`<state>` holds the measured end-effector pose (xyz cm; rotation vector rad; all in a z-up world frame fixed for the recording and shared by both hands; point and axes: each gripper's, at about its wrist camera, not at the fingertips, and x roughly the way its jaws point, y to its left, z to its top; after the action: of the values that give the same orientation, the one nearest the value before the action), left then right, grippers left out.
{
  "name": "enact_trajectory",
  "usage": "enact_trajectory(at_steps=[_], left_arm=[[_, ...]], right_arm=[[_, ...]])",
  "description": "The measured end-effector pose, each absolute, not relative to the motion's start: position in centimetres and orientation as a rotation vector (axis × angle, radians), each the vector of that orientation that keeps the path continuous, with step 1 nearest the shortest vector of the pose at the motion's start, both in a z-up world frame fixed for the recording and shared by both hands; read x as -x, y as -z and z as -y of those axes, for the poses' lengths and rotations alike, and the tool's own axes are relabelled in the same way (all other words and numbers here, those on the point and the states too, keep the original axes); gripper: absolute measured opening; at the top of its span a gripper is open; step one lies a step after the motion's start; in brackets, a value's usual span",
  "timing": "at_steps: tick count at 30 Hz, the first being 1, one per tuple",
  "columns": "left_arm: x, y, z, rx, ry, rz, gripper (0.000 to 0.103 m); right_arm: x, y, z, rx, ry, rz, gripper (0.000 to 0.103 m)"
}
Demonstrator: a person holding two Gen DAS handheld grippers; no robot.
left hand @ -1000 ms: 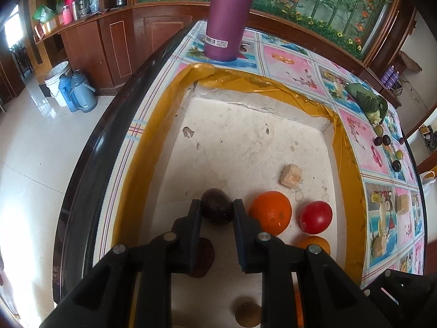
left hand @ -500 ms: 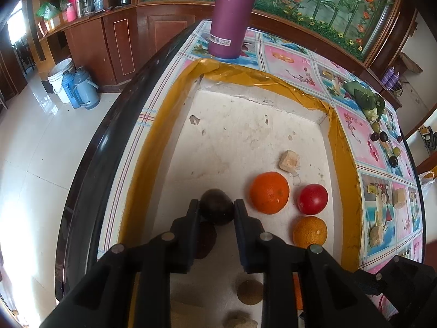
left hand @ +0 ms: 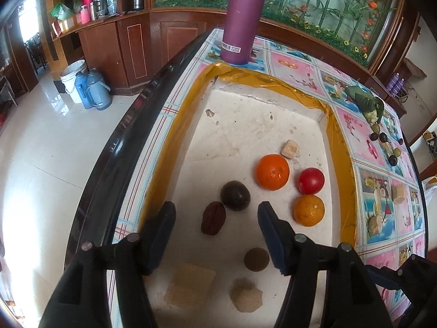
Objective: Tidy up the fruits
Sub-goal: 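Open the right gripper to drop the tangerine while the left releases the dark fruit, then withdraw both grippers from the tray toward the fruit cluster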
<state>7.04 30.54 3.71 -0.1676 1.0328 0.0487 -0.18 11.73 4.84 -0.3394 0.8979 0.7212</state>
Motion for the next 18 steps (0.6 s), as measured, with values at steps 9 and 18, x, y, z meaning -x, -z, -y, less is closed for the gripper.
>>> enact_trajectory(at_steps=[9, 18], left_arm=[[-2.9, -5.1, -28.1, 0.15, -0.121, -0.965, 0.066], [0.3, -7.1, -23.4, 0.135, -0.119, -0.885, 0.078]], right_arm=[[1.7, -5.5, -8.3, 0.296, -0.705, -0.894, 0.039], [2.5, -5.7, -2.7, 0.226, -0.648, -0.913, 0.04]])
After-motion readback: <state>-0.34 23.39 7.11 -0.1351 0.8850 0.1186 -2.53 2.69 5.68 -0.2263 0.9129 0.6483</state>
